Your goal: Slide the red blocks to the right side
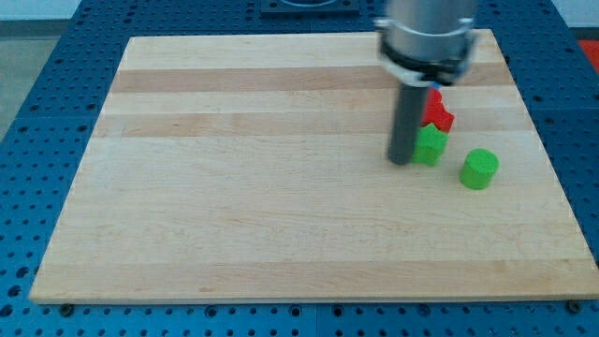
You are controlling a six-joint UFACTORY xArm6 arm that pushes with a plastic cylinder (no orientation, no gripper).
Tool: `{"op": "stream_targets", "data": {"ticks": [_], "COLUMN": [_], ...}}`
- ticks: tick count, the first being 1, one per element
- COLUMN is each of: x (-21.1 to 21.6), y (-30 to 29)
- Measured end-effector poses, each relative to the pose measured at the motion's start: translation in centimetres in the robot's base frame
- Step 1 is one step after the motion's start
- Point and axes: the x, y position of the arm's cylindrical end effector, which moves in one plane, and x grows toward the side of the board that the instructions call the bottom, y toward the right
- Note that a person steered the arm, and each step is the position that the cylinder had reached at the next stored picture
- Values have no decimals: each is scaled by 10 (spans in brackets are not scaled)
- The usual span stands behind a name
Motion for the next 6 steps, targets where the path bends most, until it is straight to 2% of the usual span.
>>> {"op": "stream_targets", "data": {"ticks": [1, 2, 3, 4, 6], "x": [0, -6, -69, -95, -75], "y": [14, -64, -68, -46, 41]}}
